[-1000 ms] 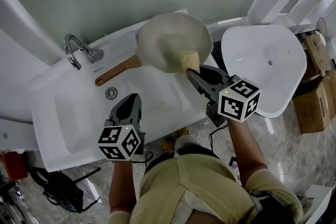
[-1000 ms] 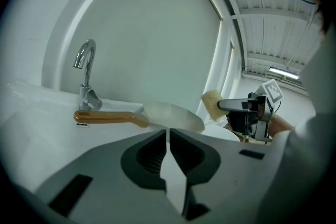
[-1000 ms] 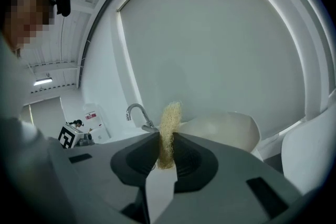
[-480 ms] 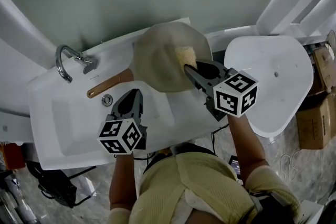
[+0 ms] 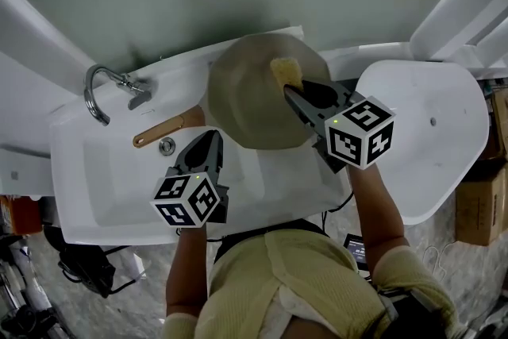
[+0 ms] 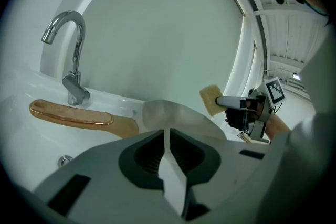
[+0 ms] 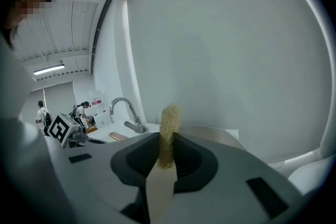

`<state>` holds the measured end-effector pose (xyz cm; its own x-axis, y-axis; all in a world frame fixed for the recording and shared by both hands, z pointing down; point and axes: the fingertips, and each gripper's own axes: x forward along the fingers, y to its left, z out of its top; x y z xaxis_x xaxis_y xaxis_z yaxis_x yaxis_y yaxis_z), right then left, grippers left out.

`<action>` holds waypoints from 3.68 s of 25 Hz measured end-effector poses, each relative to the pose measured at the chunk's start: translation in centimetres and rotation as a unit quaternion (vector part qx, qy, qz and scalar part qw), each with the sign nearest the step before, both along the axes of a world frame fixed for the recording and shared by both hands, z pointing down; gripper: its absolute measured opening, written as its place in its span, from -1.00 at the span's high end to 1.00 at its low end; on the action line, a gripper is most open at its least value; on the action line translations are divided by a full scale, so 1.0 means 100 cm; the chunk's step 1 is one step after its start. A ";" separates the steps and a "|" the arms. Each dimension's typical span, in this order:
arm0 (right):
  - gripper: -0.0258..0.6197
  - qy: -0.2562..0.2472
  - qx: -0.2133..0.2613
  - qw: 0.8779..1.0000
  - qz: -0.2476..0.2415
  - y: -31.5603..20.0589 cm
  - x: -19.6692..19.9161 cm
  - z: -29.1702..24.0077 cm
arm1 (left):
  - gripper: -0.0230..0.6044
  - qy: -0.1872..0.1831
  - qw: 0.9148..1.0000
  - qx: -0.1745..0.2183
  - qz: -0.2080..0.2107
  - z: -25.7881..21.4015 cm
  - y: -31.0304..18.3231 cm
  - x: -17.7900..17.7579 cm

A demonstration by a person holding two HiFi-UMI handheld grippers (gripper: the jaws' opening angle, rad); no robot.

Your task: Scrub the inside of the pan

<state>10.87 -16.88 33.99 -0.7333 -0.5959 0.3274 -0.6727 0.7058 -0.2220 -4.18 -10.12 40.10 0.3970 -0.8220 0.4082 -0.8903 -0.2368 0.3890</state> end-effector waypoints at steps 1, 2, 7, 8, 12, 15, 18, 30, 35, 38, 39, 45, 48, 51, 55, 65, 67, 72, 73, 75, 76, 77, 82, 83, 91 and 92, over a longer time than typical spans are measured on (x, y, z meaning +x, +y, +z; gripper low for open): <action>0.67 0.001 0.000 1.000 0.000 -0.002 -0.001 0.001 | 0.70 -0.001 1.000 -0.003 0.000 0.001 -0.001 0.000; 0.66 0.004 0.000 1.000 0.000 -0.004 -0.003 0.003 | 0.70 0.000 1.000 -0.006 0.000 0.004 -0.001 0.000; 0.66 0.039 0.007 0.999 0.016 -0.020 -0.005 0.008 | 0.55 0.014 1.000 -0.017 0.010 0.011 -0.006 0.001; 0.66 0.044 0.008 0.999 0.022 -0.024 -0.005 0.008 | 0.54 0.019 1.000 -0.019 0.012 0.012 -0.006 0.000; 0.66 0.057 0.014 0.997 0.041 -0.038 -0.011 0.005 | 0.49 0.059 0.997 -0.037 0.012 0.016 -0.004 -0.004; 0.66 0.069 0.022 0.996 0.046 -0.049 -0.016 0.002 | 0.45 0.085 0.995 -0.051 0.015 0.019 -0.006 -0.007; 0.66 0.095 0.036 0.994 0.047 -0.057 -0.023 0.003 | 0.41 0.120 0.990 -0.067 0.008 0.024 -0.009 -0.009; 0.66 0.298 0.027 0.953 0.045 -0.089 -0.035 0.062 | 0.20 0.206 0.973 -0.099 -0.024 0.032 -0.017 -0.010; 0.66 0.300 0.020 0.952 0.061 -0.098 -0.035 0.071 | 0.09 0.210 0.972 -0.104 -0.030 0.033 -0.016 -0.005; 0.66 0.299 0.017 0.952 0.064 -0.102 -0.039 0.075 | 0.08 0.219 0.969 -0.112 -0.030 0.036 -0.018 -0.001; 0.66 0.301 0.016 0.951 0.063 -0.104 -0.040 0.077 | 0.08 0.221 0.968 -0.116 -0.030 0.038 -0.019 0.000; 0.66 0.338 0.015 0.939 0.061 -0.114 -0.039 0.093 | 0.08 0.229 0.964 -0.132 -0.019 0.046 -0.023 0.007; 0.66 0.345 0.019 0.936 0.066 -0.120 -0.039 0.098 | 0.08 0.229 0.964 -0.130 -0.023 0.047 -0.026 0.006; 0.66 0.340 0.024 0.937 0.080 -0.126 -0.039 0.099 | 0.08 0.229 0.965 -0.127 -0.028 0.047 -0.030 0.004; 0.66 0.317 0.011 0.944 0.090 -0.133 -0.040 0.103 | 0.13 0.225 0.965 -0.129 -0.030 0.048 -0.033 0.003; 0.66 0.317 0.001 0.946 0.065 -0.135 -0.058 0.122 | 0.28 0.230 0.963 -0.139 -0.026 0.052 -0.035 0.000; 0.66 0.316 0.000 0.947 0.055 -0.134 -0.064 0.125 | 0.30 0.231 0.962 -0.141 -0.024 0.052 -0.035 0.001; 0.66 0.319 0.001 0.947 0.031 -0.130 -0.076 0.130 | 0.31 0.232 0.962 -0.141 -0.021 0.053 -0.036 0.002; 0.66 0.318 0.001 0.948 0.027 -0.129 -0.078 0.131 | 0.31 0.231 0.962 -0.141 -0.021 0.053 -0.036 0.002; 0.66 0.316 -0.001 0.949 0.018 -0.127 -0.081 0.132 | 0.31 0.229 0.963 -0.141 -0.021 0.053 -0.036 0.002; 0.66 0.314 -0.003 0.949 0.013 -0.126 -0.083 0.133 | 0.31 0.229 0.963 -0.141 -0.021 0.053 -0.036 0.002; 0.66 0.310 -0.006 0.951 0.009 -0.124 -0.086 0.133 | 0.31 0.230 0.963 -0.141 -0.021 0.053 -0.036 0.002; 0.66 0.297 -0.020 0.955 -0.022 -0.113 -0.097 0.138 | 0.31 0.227 0.963 -0.142 -0.020 0.053 -0.036 0.002; 0.66 0.297 -0.022 0.954 -0.029 -0.110 -0.099 0.138 | 0.31 0.226 0.964 -0.142 -0.020 0.053 -0.036 0.002; 0.66 0.297 -0.025 0.951 -0.077 -0.092 -0.115 0.141 | 0.31 0.222 0.964 -0.147 -0.020 0.055 -0.036 0.000; 0.66 0.297 -0.025 0.951 -0.084 -0.089 -0.118 0.142 | 0.31 0.222 0.964 -0.147 -0.021 0.055 -0.036 0.000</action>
<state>-0.89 -25.81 48.14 -0.4937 -0.4595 0.7383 -0.5686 0.8130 0.1258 -4.18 -13.68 45.60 0.5557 -0.7154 0.4235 -0.6270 -0.0262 0.7786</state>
